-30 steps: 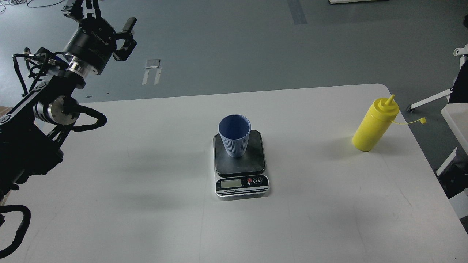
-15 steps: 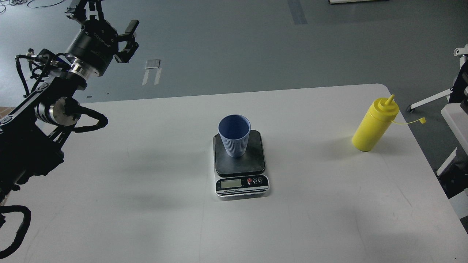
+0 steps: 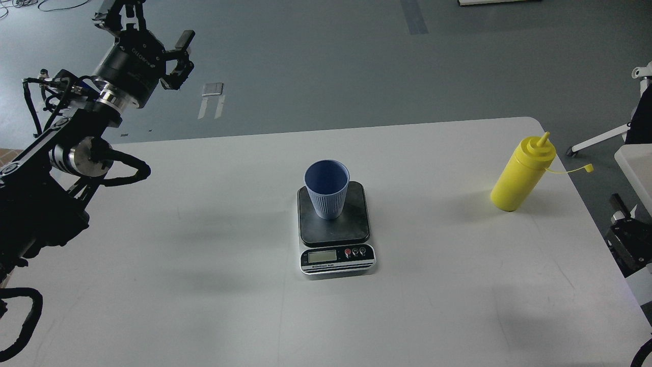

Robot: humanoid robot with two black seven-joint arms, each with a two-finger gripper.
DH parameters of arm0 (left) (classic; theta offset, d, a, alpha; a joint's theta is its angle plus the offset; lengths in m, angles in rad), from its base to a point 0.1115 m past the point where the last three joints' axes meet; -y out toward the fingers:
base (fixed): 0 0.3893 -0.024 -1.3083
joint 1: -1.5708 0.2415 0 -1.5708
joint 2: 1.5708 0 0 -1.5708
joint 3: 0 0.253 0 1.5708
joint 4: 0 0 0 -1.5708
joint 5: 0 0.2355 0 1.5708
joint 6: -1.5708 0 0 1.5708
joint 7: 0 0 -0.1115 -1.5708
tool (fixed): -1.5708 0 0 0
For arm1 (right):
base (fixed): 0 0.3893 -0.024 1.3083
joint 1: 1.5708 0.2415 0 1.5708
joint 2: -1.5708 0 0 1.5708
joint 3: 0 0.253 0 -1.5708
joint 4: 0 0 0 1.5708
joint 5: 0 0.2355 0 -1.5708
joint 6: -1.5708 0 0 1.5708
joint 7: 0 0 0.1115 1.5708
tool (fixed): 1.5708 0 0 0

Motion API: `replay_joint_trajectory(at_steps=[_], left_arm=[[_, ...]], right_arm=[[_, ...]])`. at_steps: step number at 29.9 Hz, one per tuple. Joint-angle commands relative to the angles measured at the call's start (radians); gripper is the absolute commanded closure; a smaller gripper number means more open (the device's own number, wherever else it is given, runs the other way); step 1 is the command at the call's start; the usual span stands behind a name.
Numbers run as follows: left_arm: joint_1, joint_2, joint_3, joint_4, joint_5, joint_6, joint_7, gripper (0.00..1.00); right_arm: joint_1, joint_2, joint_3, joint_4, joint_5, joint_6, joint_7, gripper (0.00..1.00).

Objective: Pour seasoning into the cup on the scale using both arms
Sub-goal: 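Reach the right gripper to the yellow squeeze bottle and grasp it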

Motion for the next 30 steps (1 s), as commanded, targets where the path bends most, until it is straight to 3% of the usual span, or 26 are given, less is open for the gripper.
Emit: replay_joint_trajectory(at_steps=[1,4,22,30], left_arm=[[0.002,0.0,0.0,-0.001,0.001,0.001,0.002,0.03],[0.002,0.0,-0.002,0.0,0.001,0.003,0.0,0.03],[0.003,-0.002,0.0,-0.001,0.003,0.003,0.002,0.02],[0.003,-0.002,0.0,0.0,0.004,0.004,0.002,0.02]], right_arm=[[0.012,0.06,-0.015,-0.053,-0.009,0.0,0.0,0.0],[0.08,0.066,-0.067,-0.147,-0.008,0.0,0.0,0.0],[0.371,0.172,-0.253,-0.368,-0.006,0.0,0.001,0.0],[0.407,0.201,-0.25,-0.448,-0.006,0.0,0.003,0.0]])
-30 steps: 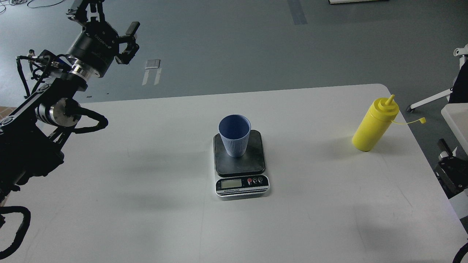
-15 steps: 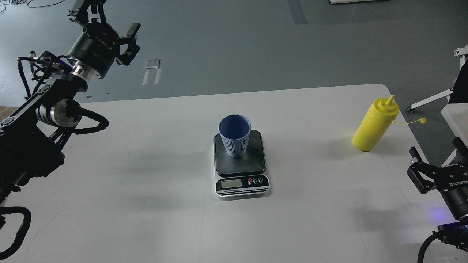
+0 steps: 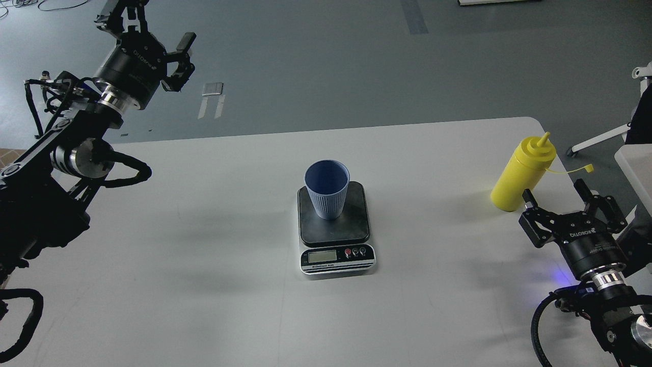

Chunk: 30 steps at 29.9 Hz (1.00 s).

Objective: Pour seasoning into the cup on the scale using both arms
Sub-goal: 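Reach the right gripper to the yellow squeeze bottle and grasp it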

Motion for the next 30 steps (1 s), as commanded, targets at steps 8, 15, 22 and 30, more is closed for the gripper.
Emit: replay_joint_trajectory(at_steps=[8,15,22,30], left_arm=[[-0.002,0.0,-0.001,0.001,0.005,0.004,0.0,0.03],[-0.003,0.0,-0.001,0.001,0.005,0.004,0.0,0.03],[-0.002,0.002,-0.001,0.001,0.005,0.004,0.0,0.03],[-0.002,0.002,-0.001,0.001,0.008,0.004,0.0,0.03]], right_arm=[[0.072,0.025,-0.002,-0.1,0.002,0.0,-0.002,0.0],[0.139,0.045,-0.006,-0.146,0.0,0.0,-0.002,0.0],[0.191,0.062,-0.008,-0.197,0.0,0.0,-0.003,0.0],[0.224,0.062,-0.008,-0.243,0.0,0.0,-0.003,0.04]])
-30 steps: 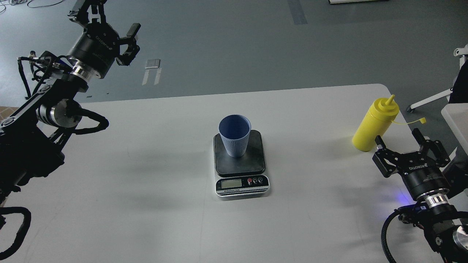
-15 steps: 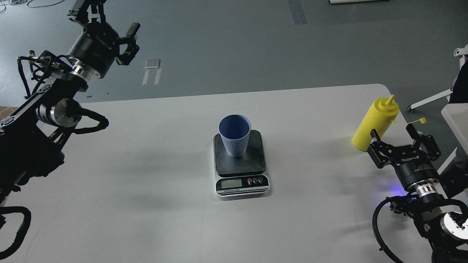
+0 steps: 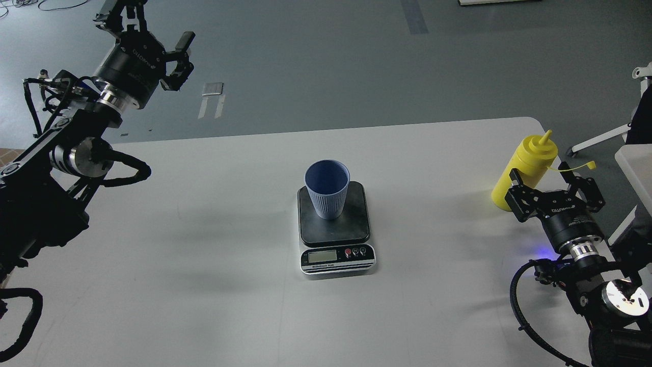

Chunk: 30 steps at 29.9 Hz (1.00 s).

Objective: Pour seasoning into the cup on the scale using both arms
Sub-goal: 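Reach the right gripper to the yellow squeeze bottle and grasp it, then lift the yellow bottle and tilt it nozzle-down over the blue cup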

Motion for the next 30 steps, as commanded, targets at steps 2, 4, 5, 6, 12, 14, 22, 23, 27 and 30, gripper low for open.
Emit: replay_joint_trajectory(at_steps=[2,4,5,6,12,14,22,23,27,30], left_arm=[[0.001,0.0,0.0,0.0,0.001,0.0,0.0,0.03],[0.001,-0.002,0.0,-0.002,0.001,0.0,0.0,0.03],[0.001,-0.002,0.0,0.0,0.001,0.0,0.0,0.03],[0.001,0.0,0.0,0.0,0.001,0.0,-0.002,0.03],[0.001,-0.002,0.002,0.0,0.001,-0.002,-0.002,0.02],[0.002,-0.002,0.002,0.0,0.001,-0.002,0.0,0.03],[0.001,-0.002,0.002,0.0,0.001,0.0,0.0,0.03],[0.001,-0.002,0.002,0.0,0.001,0.0,0.0,0.03],[0.001,-0.002,0.0,0.0,0.001,0.0,-0.002,0.03],[0.001,-0.002,0.0,0.0,0.001,0.0,-0.002,0.03]], right_arm=[[0.009,0.001,-0.001,-0.004,-0.003,0.0,-0.001,0.07],[0.019,0.001,-0.014,-0.004,0.0,0.0,-0.001,0.09],[0.024,0.003,-0.021,-0.004,0.001,0.0,0.0,0.11],[0.032,0.004,-0.029,-0.005,0.001,0.0,0.0,0.19],[0.036,0.009,-0.035,-0.004,-0.002,0.0,0.0,0.5],[0.036,0.009,-0.035,-0.004,-0.002,0.0,0.0,0.5],[0.029,0.008,-0.035,0.002,-0.003,0.0,0.0,0.49],[0.027,0.008,-0.035,0.012,-0.005,0.0,0.0,0.49],[0.038,0.001,-0.035,0.025,-0.04,-0.001,-0.001,0.49],[0.047,-0.011,-0.034,0.056,-0.142,-0.024,-0.001,0.49]])
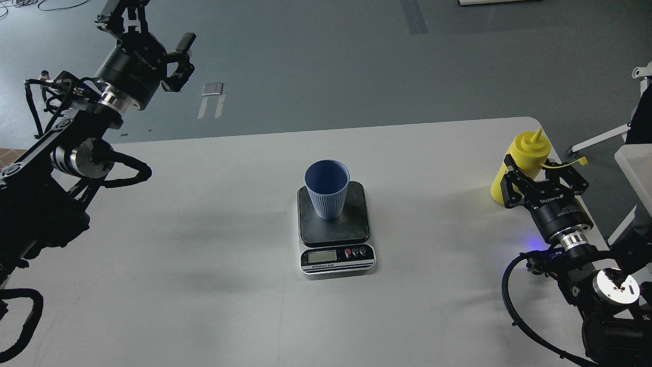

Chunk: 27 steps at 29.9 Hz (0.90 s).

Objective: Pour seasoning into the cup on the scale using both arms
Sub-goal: 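Lift the yellow bottle and tilt it nozzle-down over the blue cup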

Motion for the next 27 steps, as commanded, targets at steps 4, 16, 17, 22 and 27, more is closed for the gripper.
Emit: replay_joint_trajectory(at_steps=[4,16,17,22,27], left_arm=[[-0.001,-0.001,-0.001,-0.002,0.0,0.0,-0.001,0.03],[-0.003,-0.028,-0.001,0.0,0.0,0.001,-0.001,0.02],[-0.003,-0.028,-0.001,-0.002,0.0,0.001,-0.001,0.03],[-0.006,-0.028,-0.001,0.0,0.0,0.001,-0.001,0.03],[-0.004,-0.028,-0.001,0.0,0.0,0.001,0.0,0.03]], right_arm=[[0.051,-0.068,0.0,0.091,-0.275,-0.033,-0.001,0.49],[0.273,-0.128,0.0,0.234,-1.051,-0.033,-0.09,0.48],[0.306,-0.128,0.0,0.236,-1.152,-0.03,-0.097,0.48],[0.398,-0.114,-0.014,0.266,-1.415,-0.025,-0.102,0.47],[0.471,-0.106,-0.122,0.349,-1.57,-0.029,-0.102,0.47]])
